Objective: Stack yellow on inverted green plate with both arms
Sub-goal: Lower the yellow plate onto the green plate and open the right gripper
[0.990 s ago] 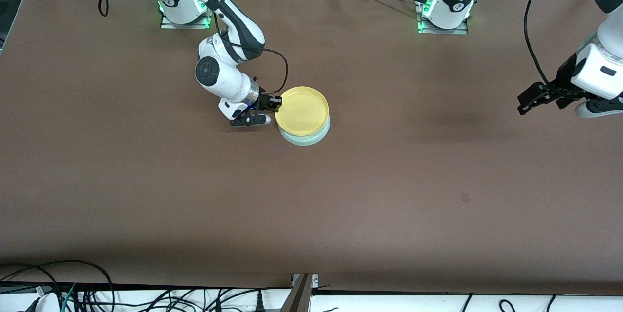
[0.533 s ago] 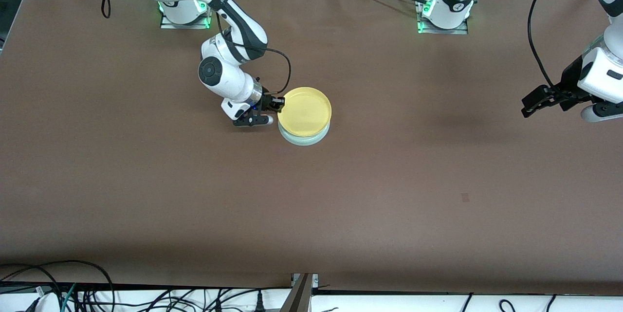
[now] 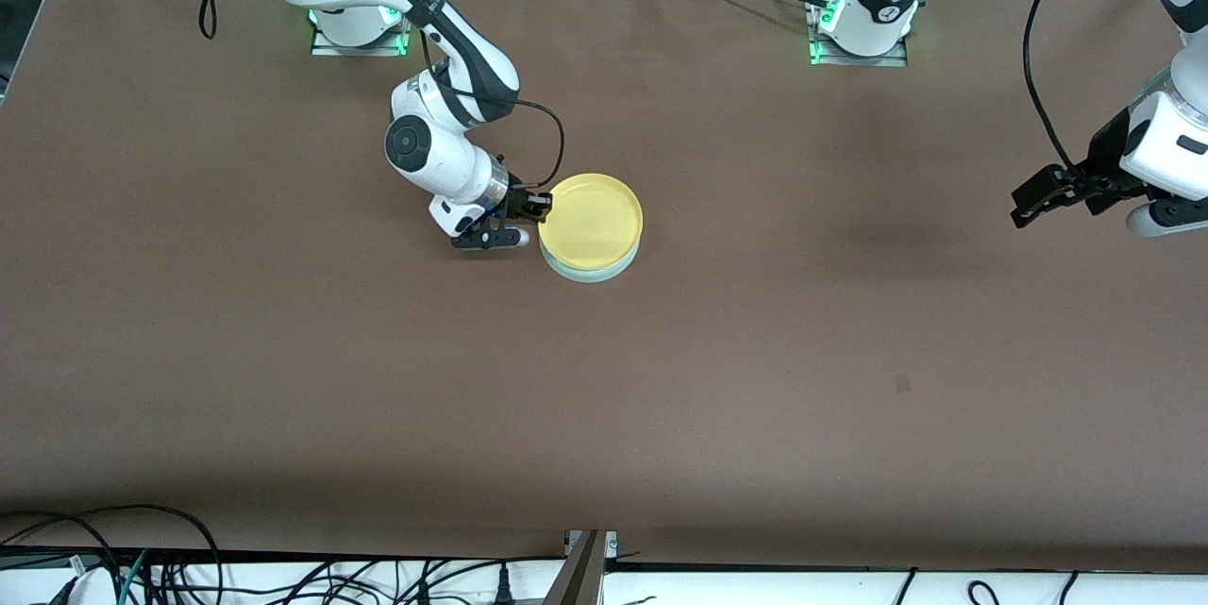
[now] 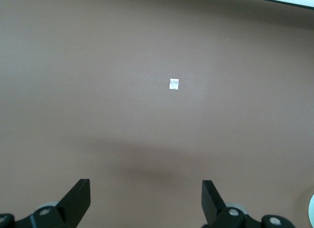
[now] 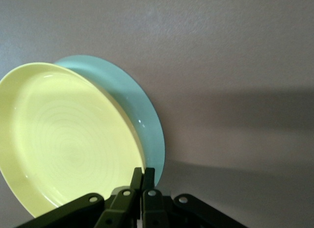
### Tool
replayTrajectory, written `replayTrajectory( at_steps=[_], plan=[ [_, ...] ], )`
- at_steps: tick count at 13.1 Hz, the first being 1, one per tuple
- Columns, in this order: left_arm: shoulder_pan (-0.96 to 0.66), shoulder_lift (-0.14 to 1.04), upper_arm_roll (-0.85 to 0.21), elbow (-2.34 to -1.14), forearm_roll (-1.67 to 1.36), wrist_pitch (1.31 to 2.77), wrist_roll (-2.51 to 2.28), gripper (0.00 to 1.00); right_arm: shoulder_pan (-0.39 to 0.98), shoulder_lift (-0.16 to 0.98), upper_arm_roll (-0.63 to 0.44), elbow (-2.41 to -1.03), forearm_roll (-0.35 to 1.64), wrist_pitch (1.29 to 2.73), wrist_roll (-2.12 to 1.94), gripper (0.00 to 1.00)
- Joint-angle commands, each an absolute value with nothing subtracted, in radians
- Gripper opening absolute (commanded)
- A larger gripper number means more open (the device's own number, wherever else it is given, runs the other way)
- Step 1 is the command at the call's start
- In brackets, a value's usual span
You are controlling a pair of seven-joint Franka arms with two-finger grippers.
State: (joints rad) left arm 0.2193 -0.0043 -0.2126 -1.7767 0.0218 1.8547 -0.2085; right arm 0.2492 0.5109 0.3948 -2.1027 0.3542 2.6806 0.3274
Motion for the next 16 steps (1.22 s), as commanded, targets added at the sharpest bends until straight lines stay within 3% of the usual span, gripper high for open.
replayTrajectory(
  at_steps=[1,10,11,12,14,16],
  plan=[
    [0.23,0.014,-0.221,-1.746,0.008,1.832,-0.186,1.0,0.258,0.52,0.385,-2.088,0.362,2.688,0.333,0.0],
    [0.23,0.014,-0.221,-1.746,0.006,1.832,-0.186,1.0,0.279,0.526,0.385,-2.091,0.364,2.697,0.334,0.0],
    [0.23,0.014,-0.221,-1.746,0.006,1.832,-0.186,1.0,0.275,0.526,0.385,-2.088,0.364,2.697,0.334,0.4],
    [0.23,0.014,-0.221,-1.746,0.005,1.832,-0.186,1.0,0.269,0.525,0.384,-2.086,0.362,2.697,0.327,0.99],
    [0.23,0.014,-0.221,-1.746,0.005,1.832,-0.186,1.0,0.265,0.509,0.367,-2.056,0.361,2.677,0.324,1.0],
    [0.23,0.014,-0.221,-1.746,0.005,1.832,-0.186,1.0,0.265,0.46,0.321,-1.999,0.354,2.555,0.321,1.0]
  ],
)
